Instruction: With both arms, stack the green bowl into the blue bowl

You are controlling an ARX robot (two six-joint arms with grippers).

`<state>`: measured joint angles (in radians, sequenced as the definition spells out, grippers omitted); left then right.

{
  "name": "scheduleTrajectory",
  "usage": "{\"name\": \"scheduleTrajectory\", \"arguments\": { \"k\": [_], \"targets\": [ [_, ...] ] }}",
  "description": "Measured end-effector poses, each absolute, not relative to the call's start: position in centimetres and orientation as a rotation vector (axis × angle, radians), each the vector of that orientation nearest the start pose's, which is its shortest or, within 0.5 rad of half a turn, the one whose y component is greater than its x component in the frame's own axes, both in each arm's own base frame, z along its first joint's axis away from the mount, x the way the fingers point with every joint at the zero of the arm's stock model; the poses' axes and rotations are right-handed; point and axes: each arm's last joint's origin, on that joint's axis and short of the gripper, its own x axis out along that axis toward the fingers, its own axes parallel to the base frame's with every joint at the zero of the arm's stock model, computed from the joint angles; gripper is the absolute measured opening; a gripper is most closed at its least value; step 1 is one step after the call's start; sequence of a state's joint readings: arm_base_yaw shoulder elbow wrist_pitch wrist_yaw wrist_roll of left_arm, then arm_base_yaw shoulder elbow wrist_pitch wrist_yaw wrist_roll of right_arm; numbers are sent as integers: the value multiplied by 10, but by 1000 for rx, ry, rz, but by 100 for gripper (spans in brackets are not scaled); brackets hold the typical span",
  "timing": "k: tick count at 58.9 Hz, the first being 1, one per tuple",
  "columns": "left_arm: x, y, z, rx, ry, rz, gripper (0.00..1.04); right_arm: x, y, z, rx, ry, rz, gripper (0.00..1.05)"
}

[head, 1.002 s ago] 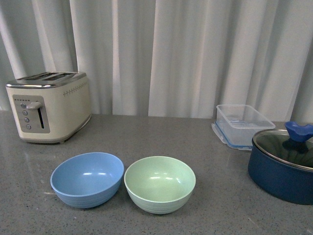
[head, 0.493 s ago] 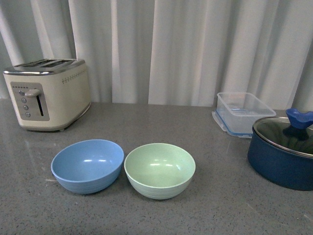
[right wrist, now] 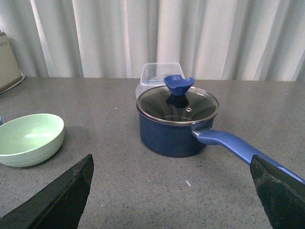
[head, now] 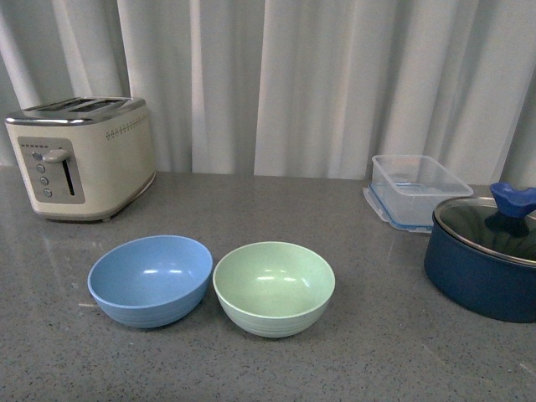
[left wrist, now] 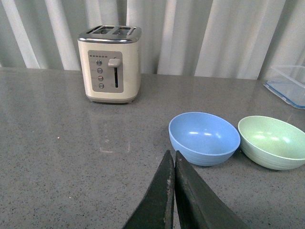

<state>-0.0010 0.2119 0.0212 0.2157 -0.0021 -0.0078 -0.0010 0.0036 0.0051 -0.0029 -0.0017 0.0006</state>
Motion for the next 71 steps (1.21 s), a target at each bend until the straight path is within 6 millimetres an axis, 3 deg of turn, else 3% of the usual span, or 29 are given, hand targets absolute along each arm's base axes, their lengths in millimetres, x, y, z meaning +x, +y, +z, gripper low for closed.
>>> {"name": "scheduleTrajectory", "arguments": {
  "k": [23, 53, 68, 71],
  "targets": [
    [97, 0, 171, -9, -18, 0, 5, 98, 0, 165, 1, 1, 1, 95],
    [97, 0, 171, -7, -18, 0, 100, 98, 0, 165, 1, 1, 1, 95],
    [97, 0, 171, -6, -18, 0, 98, 98, 0, 164, -2, 6, 6, 95],
    [97, 0, 171, -6, -18, 0, 98, 98, 1, 165, -8, 91, 64, 95]
  ]
}}
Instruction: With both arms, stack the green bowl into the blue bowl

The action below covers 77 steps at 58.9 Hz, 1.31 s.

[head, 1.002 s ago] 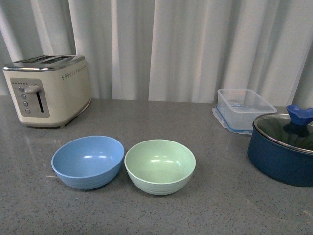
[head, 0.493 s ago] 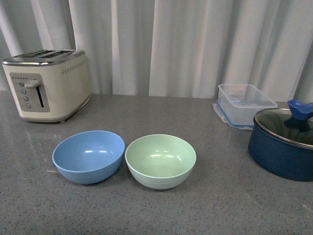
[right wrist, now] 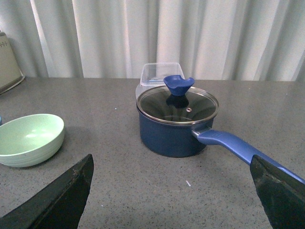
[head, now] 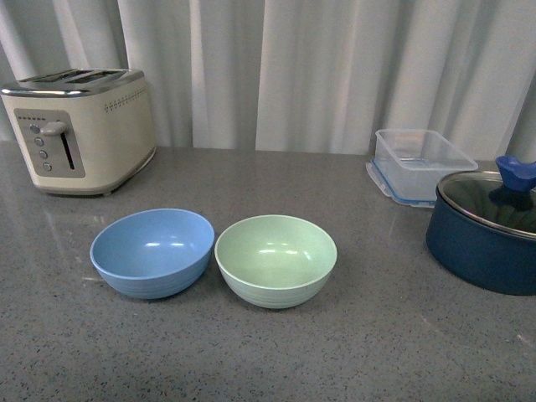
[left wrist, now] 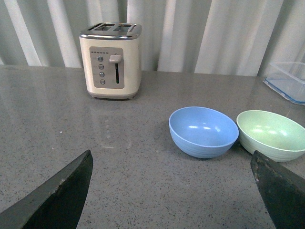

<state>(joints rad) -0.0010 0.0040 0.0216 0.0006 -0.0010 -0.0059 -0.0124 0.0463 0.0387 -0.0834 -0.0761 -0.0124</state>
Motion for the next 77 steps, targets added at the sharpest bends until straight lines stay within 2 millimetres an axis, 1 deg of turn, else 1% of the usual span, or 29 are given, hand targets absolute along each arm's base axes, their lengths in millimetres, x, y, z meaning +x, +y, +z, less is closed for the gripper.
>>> {"name": "scheduleTrajectory", "arguments": {
  "k": [1, 4, 7, 10, 14, 17, 20, 21, 23, 24, 27, 28, 30, 33, 35, 39, 43, 46, 50, 52, 58, 66, 70, 77],
  "targets": [
    [97, 0, 171, -6, -18, 0, 98, 99, 2, 167, -6, 126, 83, 95],
    [97, 0, 171, -6, -18, -1, 98, 102, 3, 173, -10, 161, 101, 95],
    [97, 0, 171, -6, -18, -1, 98, 108, 6, 187, -23, 167, 107, 95],
    [97, 0, 171, -6, -18, -1, 98, 118, 10, 207, -26, 169, 120, 95],
    [97, 0, 171, -5, -18, 0, 98, 131, 16, 226, -21, 185, 142, 95],
    [97, 0, 171, -5, -19, 0, 98, 146, 23, 241, -6, 212, 172, 95],
    [97, 0, 171, -6, -18, 0, 98, 166, 32, 255, 31, 271, 204, 95],
    [97, 0, 171, -6, -18, 0, 98, 170, 34, 257, 37, 282, 207, 95],
    [97, 0, 171, -6, -18, -1, 98, 186, 42, 264, 55, 325, 227, 95],
    [97, 0, 171, -6, -18, -1, 98, 190, 44, 266, 64, 338, 232, 95],
    [97, 0, 171, -5, -19, 0, 98, 215, 58, 271, 83, 411, 249, 95],
    [97, 0, 171, -5, -19, 0, 98, 219, 61, 272, 89, 423, 252, 95],
    [97, 0, 171, -6, -19, 0, 98, 235, 72, 275, 104, 462, 272, 95],
    [97, 0, 171, -6, -19, 0, 98, 250, 84, 279, 114, 497, 285, 95],
    [97, 0, 171, -5, -19, 0, 98, 265, 96, 281, 115, 524, 293, 95],
    [97, 0, 171, -5, -19, 0, 98, 286, 113, 281, 118, 564, 282, 95],
    [97, 0, 171, -5, -19, 0, 98, 311, 131, 275, 123, 606, 283, 95],
    [97, 0, 171, -5, -19, 0, 98, 335, 145, 262, 125, 670, 258, 95],
    [97, 0, 171, -6, -19, 0, 98, 360, 156, 243, 130, 742, 221, 95],
    [97, 0, 171, -5, -19, 0, 98, 368, 159, 236, 129, 766, 212, 95],
    [97, 0, 171, -5, -19, 0, 98, 390, 168, 217, 119, 814, 178, 95],
    [97, 0, 171, -6, -19, 0, 98, 412, 177, 202, 101, 854, 146, 95],
    [97, 0, 171, -5, -19, 0, 98, 418, 180, 198, 97, 862, 142, 95],
    [97, 0, 171, -5, -19, 0, 98, 429, 185, 185, 81, 895, 126, 95]
  ]
}}
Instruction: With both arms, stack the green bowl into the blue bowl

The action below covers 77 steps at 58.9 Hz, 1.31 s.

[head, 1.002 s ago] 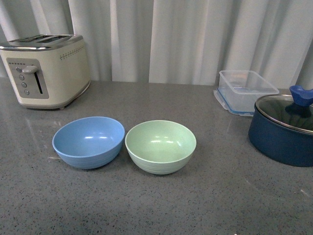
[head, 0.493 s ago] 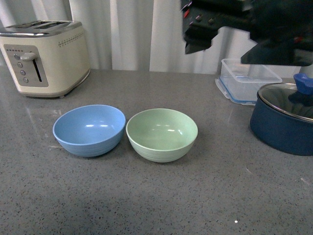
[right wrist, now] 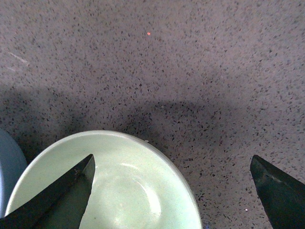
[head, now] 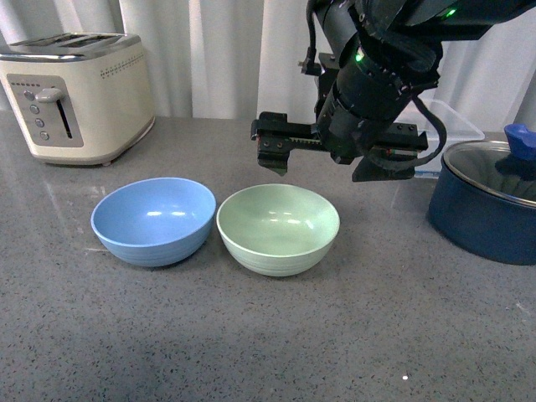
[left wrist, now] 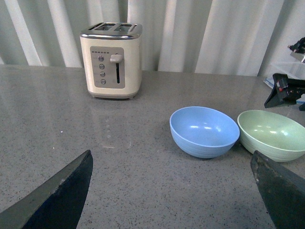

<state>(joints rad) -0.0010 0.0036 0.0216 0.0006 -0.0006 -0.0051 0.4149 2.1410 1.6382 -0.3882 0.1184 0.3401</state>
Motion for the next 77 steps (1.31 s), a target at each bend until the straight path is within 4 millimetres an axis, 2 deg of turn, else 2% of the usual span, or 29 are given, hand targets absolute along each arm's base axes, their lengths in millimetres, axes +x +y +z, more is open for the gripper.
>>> {"name": "scheduleTrajectory", "arguments": {
  "k": [9, 18, 30, 39, 51, 56, 66, 77],
  "targets": [
    [97, 0, 171, -6, -19, 0, 98, 431, 186, 165, 59, 952, 114, 95],
    [97, 0, 171, -5, -19, 0, 98, 428, 186, 160, 38, 966, 115, 95],
    [97, 0, 171, -5, -19, 0, 98, 424, 187, 154, 17, 988, 114, 66],
    [97, 0, 171, -5, -19, 0, 98, 423, 187, 152, 10, 993, 121, 39],
    [97, 0, 171, -5, -19, 0, 98, 416, 182, 150, -20, 1007, 130, 9],
    [97, 0, 171, -5, -19, 0, 98, 411, 178, 160, -26, 989, 143, 1],
    [97, 0, 171, -5, -19, 0, 98, 393, 163, 193, -96, 919, 144, 1],
    [97, 0, 171, -5, -18, -1, 98, 382, 161, 230, -98, 824, 188, 1]
  ]
}}
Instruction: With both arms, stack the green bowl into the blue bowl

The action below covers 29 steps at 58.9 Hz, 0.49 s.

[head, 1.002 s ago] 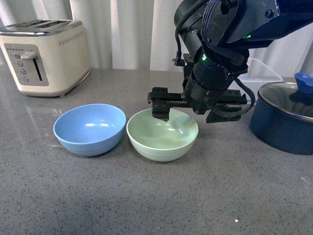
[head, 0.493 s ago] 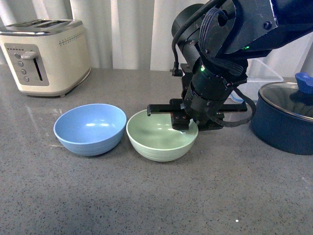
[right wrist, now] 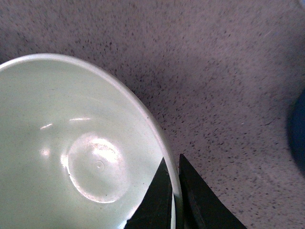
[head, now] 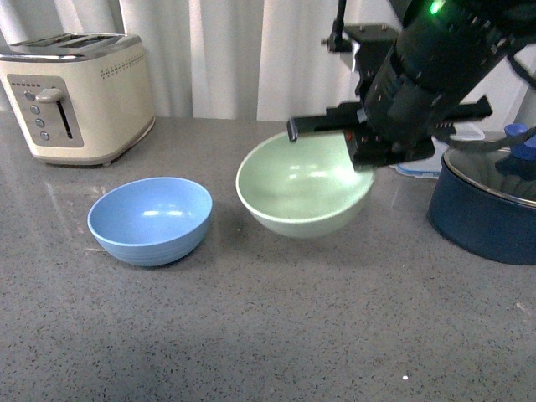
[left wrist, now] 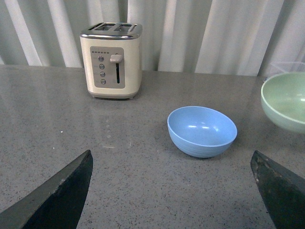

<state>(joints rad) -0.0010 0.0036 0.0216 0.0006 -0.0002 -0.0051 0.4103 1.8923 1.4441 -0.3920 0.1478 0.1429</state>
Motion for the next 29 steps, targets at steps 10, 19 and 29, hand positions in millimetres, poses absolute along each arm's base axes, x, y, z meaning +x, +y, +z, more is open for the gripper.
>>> {"name": "scheduleTrajectory", "arguments": {
  "k": [10, 19, 29],
  "targets": [
    [97, 0, 171, -5, -18, -1, 98, 378, 188, 270, -58, 693, 318, 1],
    [97, 0, 171, -5, -19, 0, 98, 381, 223, 282, -45, 635, 416, 1],
    [97, 0, 171, -5, -19, 0, 98, 394, 254, 261, -59, 661, 471, 1]
  ]
}}
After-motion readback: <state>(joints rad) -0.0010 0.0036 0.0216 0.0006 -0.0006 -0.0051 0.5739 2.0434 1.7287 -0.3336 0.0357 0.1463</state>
